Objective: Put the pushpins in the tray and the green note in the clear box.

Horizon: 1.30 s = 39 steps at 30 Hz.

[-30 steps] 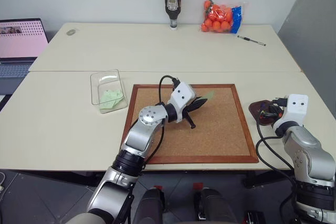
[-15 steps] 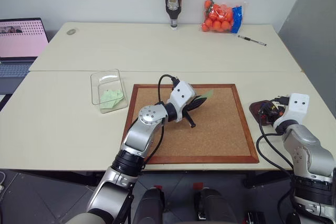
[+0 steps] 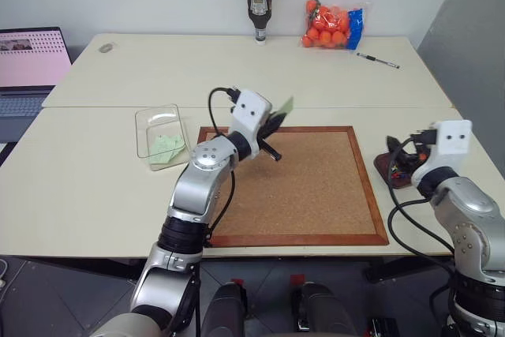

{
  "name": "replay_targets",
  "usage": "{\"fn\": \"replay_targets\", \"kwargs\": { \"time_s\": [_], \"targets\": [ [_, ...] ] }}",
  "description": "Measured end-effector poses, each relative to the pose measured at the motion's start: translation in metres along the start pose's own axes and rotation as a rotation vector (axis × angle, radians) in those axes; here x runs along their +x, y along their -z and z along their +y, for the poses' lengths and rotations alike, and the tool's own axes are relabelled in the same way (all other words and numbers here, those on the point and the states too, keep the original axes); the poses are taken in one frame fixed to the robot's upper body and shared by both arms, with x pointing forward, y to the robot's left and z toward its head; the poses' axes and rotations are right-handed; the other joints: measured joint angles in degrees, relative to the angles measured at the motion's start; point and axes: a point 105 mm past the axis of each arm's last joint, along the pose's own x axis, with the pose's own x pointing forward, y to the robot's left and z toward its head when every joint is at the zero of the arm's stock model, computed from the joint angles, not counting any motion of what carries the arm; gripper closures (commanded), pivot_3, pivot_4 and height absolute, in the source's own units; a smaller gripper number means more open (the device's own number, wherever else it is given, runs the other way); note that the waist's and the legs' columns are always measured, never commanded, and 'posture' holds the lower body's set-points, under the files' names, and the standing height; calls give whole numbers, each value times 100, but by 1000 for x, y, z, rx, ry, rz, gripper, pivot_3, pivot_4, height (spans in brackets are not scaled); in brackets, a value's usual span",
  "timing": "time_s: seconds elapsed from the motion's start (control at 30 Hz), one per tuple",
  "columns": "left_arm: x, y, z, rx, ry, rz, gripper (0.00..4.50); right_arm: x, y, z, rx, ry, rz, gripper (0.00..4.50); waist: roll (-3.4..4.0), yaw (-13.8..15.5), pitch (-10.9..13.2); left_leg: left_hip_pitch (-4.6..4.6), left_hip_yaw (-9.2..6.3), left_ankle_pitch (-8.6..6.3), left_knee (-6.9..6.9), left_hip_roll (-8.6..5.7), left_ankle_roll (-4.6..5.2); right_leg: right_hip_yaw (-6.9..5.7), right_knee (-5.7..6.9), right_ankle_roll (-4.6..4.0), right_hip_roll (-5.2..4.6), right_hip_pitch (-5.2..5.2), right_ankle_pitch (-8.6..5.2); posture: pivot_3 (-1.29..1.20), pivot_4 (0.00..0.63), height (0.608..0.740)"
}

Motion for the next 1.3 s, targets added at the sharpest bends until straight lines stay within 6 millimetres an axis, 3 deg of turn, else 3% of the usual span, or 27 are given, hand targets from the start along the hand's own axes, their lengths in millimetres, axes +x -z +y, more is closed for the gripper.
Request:
{"fn": "replay_targets", "kwargs": {
  "time_s": [0.1, 0.23, 0.33, 0.5, 0.67, 0.9, 1.3],
  "targets": [
    [-11, -5, 26, -3, -152, 4, 4500, 2, -14, 48, -40, -264, -38, 1774, -3, -23, 2, 0, -10, 0, 0, 1, 0, 1, 1, 0, 8, -4, 0, 0, 150, 740],
    [-42, -10, 66, 22, -404, 10, 4500, 4, -37, 103, -106, -566, -112, 1774, -7, -64, 4, 4, -14, 0, -1, 4, -1, 0, 0, 1, 6, -2, 1, 0, 150, 740],
    [-68, -4, 89, -14, -585, 49, 4500, 9, -44, 130, -133, -719, -123, 1774, -10, -73, 6, 4, -19, 0, 0, 8, -1, -1, 0, 1, -3, 0, 1, 0, 150, 740],
    [-113, 15, 123, -119, -872, 142, 4500, 23, -44, 158, -172, -879, -79, 1774, -20, -67, 10, 4, -20, 0, 3, 6, 0, -6, 1, 4, -17, 6, 3, 0, 150, 740],
    [-135, 29, 138, -168, -1011, 211, 4500, 40, -41, 168, -202, -916, -42, 1774, -28, -13, 15, 2, -21, 0, 2, 6, -1, -6, 0, 0, -21, 5, 5, 0, 150, 740],
    [-130, 54, 135, -281, -1023, 293, 4500, 44, -38, 179, -216, -946, -44, 1774, -29, 31, 15, 0, -23, 0, 2, 6, -2, -6, 0, -12, -25, 3, 12, 0, 150, 740],
    [-122, 64, 131, -353, -975, 343, 2385, 43, -40, 180, -225, -946, -51, 1725, -30, 27, 16, 2, -22, 0, 1, 7, -3, -6, 2, -23, -24, 1, 19, 0, 150, 740]
  ]
}}
